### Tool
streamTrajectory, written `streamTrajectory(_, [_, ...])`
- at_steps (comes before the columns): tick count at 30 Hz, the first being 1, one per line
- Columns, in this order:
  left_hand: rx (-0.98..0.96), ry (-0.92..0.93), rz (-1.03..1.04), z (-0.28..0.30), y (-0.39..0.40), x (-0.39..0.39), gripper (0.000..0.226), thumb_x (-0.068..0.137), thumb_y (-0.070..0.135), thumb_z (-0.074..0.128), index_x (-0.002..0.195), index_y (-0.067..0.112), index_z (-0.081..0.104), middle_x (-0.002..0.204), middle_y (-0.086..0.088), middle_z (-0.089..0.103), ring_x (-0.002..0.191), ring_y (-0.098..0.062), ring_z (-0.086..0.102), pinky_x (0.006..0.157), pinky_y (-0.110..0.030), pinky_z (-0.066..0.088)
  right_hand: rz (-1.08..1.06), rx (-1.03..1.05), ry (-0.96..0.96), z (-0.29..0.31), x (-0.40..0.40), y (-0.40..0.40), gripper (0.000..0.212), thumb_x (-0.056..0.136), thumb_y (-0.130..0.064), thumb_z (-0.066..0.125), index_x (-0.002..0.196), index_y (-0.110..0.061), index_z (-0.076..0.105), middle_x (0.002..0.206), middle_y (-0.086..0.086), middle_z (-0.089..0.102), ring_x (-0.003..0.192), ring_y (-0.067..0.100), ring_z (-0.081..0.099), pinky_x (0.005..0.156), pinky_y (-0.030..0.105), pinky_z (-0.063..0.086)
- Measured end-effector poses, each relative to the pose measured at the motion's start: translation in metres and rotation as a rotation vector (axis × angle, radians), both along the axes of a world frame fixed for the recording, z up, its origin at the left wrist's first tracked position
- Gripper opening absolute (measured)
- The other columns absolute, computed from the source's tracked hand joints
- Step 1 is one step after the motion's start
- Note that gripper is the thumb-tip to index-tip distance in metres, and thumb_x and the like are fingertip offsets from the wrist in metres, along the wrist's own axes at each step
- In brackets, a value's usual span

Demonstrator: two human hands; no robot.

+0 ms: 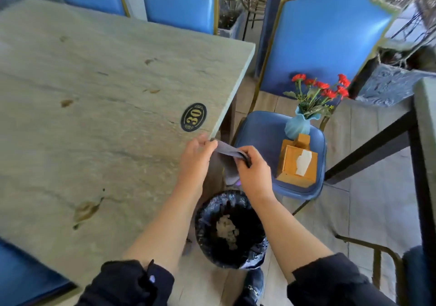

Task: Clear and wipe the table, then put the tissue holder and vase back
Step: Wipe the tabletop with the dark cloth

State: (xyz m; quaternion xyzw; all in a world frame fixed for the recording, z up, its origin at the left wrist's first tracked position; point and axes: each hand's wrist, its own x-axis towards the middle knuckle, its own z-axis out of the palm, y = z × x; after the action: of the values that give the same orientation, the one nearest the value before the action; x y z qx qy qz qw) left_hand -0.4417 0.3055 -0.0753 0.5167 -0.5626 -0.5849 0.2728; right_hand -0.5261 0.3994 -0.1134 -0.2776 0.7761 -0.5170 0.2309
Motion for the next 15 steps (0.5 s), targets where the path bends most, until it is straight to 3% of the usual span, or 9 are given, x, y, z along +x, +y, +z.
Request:
streamTrajectory(2, [-0.063,0.031,-0.004,0.021,-0.005,0.036,0.008,0.091,0.016,0.059,0.098,0.012,0.059,0.077,0.010,0.058,0.067,0.005,0.058,0.056,-0.005,0.039,0.022,-0.048,0.027,0.024,0.027,-0.004,0.016,0.091,-0.012,0.056,0.094,-0.027,0.064,0.084,-0.019,0.063,0.081,-0.006,0.057,0.066,0.006,0.043])
streamTrajectory(5, [-0.159,0.079,-0.002,0.040,-0.007,0.094,0.011,0.093,0.022,0.058,0.086,0.017,0.065,0.071,0.011,0.062,0.062,0.006,0.057,0.056,-0.005,0.039,0.042,-0.091,0.035,0.049,0.071,-0.010,0.012,0.091,-0.016,0.058,0.093,-0.026,0.064,0.083,-0.016,0.064,0.080,-0.005,0.057,0.070,0.015,0.045])
streamTrajectory(8, [-0.222,0.118,-0.032,0.041,-0.007,0.152,0.013,0.092,0.033,0.059,0.086,0.028,0.070,0.085,0.009,0.070,0.077,-0.001,0.062,0.070,-0.011,0.044,0.037,-0.084,-0.003,0.058,0.119,-0.016,0.008,0.091,-0.022,0.060,0.090,-0.029,0.063,0.082,-0.010,0.066,0.083,0.008,0.060,0.074,0.027,0.047])
streamTrajectory(10, [-0.260,0.077,-0.059,0.032,-0.008,0.186,0.009,0.088,0.027,0.064,0.094,0.032,0.068,0.097,0.004,0.072,0.088,-0.010,0.065,0.077,-0.022,0.048,0.048,-0.054,-0.037,0.058,0.150,-0.021,0.005,0.091,-0.025,0.060,0.091,-0.028,0.064,0.086,-0.006,0.069,0.086,0.014,0.062,0.076,0.031,0.048])
streamTrajectory(12, [-0.290,0.009,-0.062,0.022,-0.008,0.216,0.024,0.085,0.016,0.065,0.096,0.037,0.065,0.103,0.003,0.070,0.092,-0.016,0.065,0.081,-0.030,0.051,0.058,0.004,-0.065,0.053,0.178,-0.027,0.005,0.091,-0.028,0.060,0.088,-0.025,0.063,0.081,-0.004,0.067,0.083,0.017,0.061,0.071,0.031,0.046])
streamTrajectory(15, [-0.256,-0.107,-0.046,0.003,-0.009,0.253,0.028,0.086,0.015,0.062,0.103,0.037,0.066,0.110,0.012,0.065,0.104,-0.012,0.061,0.091,-0.036,0.051,0.077,0.192,-0.049,0.039,0.211,-0.034,0.009,0.089,-0.033,0.061,0.088,-0.025,0.061,0.080,-0.005,0.064,0.083,0.017,0.058,0.063,0.028,0.039])
